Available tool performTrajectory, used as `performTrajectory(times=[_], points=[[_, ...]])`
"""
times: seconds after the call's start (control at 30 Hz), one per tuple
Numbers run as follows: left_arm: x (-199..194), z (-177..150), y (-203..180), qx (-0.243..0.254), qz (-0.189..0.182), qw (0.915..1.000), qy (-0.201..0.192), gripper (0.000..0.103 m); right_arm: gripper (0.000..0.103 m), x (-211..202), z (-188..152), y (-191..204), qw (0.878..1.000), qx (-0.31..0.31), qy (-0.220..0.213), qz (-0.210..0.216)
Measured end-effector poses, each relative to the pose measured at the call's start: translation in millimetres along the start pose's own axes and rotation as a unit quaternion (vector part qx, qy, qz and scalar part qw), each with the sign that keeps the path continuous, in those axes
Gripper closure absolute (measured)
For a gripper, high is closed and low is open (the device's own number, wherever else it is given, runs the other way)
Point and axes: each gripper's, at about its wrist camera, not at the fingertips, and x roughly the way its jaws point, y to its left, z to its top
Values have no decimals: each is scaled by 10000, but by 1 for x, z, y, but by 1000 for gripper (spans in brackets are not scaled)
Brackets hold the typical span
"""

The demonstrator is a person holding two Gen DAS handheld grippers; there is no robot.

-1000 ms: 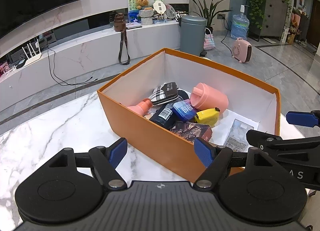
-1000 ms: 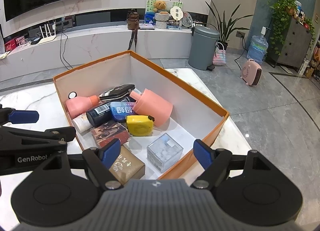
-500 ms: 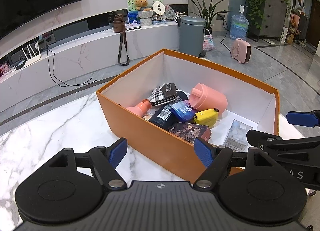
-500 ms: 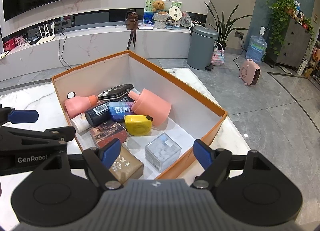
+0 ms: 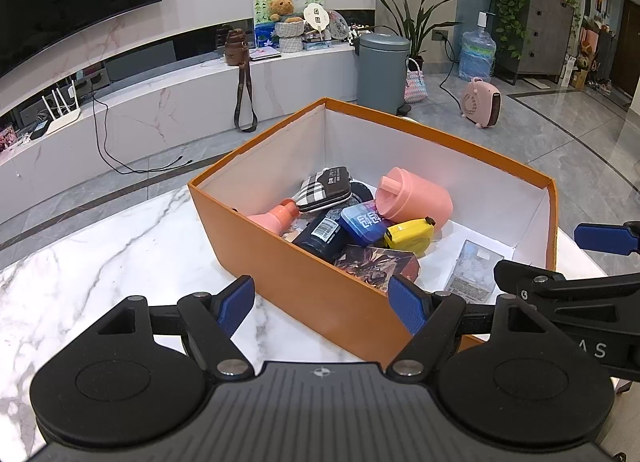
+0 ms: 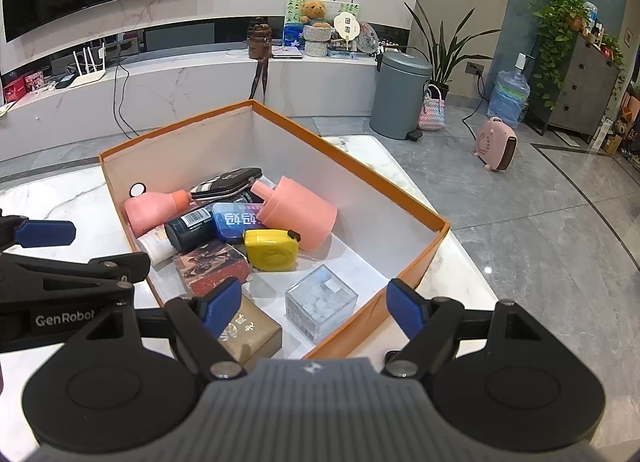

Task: Organize rigid objects

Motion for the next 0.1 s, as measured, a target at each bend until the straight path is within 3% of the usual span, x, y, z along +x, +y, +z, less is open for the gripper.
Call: performTrajectory(times=[0.1], points=[[-1,0,-1,16,-34,9999,-116,14,23,-1,0,0,10000,7,-16,2]])
